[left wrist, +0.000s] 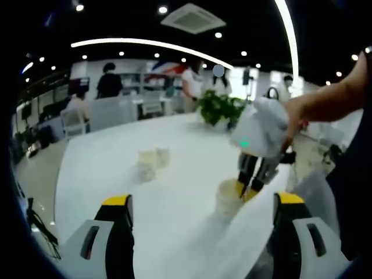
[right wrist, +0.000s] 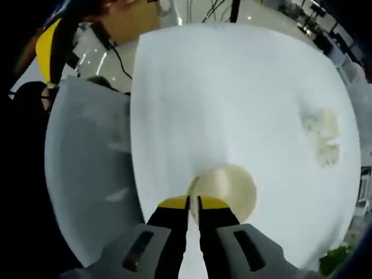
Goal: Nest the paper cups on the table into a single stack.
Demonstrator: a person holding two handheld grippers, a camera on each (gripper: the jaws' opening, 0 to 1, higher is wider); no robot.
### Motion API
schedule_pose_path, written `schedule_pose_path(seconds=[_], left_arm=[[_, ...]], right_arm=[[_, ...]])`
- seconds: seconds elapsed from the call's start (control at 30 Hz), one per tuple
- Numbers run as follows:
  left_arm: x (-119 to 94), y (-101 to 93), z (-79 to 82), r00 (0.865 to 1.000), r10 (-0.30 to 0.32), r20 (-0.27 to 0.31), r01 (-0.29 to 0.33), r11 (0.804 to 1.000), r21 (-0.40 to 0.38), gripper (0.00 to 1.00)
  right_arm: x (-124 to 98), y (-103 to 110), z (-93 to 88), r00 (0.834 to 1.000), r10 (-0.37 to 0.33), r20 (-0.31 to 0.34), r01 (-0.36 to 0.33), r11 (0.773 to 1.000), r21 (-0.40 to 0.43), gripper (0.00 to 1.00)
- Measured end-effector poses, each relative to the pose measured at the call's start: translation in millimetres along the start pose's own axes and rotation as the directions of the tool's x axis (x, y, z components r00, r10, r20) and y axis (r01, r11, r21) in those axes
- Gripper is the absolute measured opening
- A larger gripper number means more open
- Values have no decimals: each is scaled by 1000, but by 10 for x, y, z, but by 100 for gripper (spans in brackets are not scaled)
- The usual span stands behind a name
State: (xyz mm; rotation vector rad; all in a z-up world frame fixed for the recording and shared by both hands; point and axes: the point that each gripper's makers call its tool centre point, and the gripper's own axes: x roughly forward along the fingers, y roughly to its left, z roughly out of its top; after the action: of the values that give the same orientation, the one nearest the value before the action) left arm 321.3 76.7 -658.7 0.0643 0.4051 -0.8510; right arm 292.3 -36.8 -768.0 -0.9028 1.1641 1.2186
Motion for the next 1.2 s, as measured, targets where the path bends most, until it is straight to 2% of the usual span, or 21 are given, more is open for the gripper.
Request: schedule_pose_path(seconds=[0.07,0.2,0.27,0.33,0.4,0.5,0.6,0.7,0.83,0.87,0.9,0.97,1.07,1.1,1.13,1.17,1.2], left_arm=[[-7,-12,22,1000,2,4,-2,1000,3,99],[-12,0,51,1000,11,11,-11,1000,2,99],[-16,7,81,1000,17,19,-17,1000,-1,99],[-9,-5,123,999,13,34,-12,1000,-12,99],[17,-12,150,999,7,43,-7,1000,4,99],[76,-21,182,998,-10,54,9,999,31,99],[105,7,210,998,0,63,-1,1000,24,99],[146,52,271,994,19,112,-17,1000,-24,99],[219,150,244,991,58,119,-53,998,-38,99],[247,161,221,992,64,111,-60,998,-37,99],[262,172,204,992,71,105,-67,997,-35,99],[275,196,187,990,100,99,-98,995,-24,99],[297,202,196,987,121,105,-117,992,-46,99],[303,206,226,983,135,122,-132,991,-34,99],[305,204,245,981,144,132,-142,990,-24,99],[310,183,257,980,148,131,-145,989,-33,99],[313,200,258,978,162,129,-158,987,-40,99]], right_arm=[[-53,-5,46,998,14,53,-14,1000,6,11],[-244,-92,96,989,-1,147,1,1000,0,30],[-350,-166,113,981,-25,195,24,1000,10,33],[-495,-233,97,969,-46,243,33,998,56,34],[-644,-317,88,949,-77,304,52,995,90,37],[-834,-491,42,908,-153,389,108,985,136,45],[-993,-637,-109,861,-214,462,139,972,190,47],[-1095,-754,-280,812,-275,515,165,954,250,52],[-1198,-911,-542,749,-353,560,209,929,306,61],[-1212,-940,-589,739,-362,568,208,925,318,62],[-1253,-997,-632,707,-383,594,211,917,339,65],[-1285,-1069,-738,673,-409,616,199,903,382,70],[-1309,-1105,-851,650,-423,632,204,897,391,78],[-1332,-1130,-893,629,-434,645,207,893,399,81],[-1337,-1140,-920,618,-436,654,200,892,407,82],[-1332,-1144,-953,616,-437,655,192,890,413,83],[-1333,-1157,-996,603,-441,665,187,888,420,84]])
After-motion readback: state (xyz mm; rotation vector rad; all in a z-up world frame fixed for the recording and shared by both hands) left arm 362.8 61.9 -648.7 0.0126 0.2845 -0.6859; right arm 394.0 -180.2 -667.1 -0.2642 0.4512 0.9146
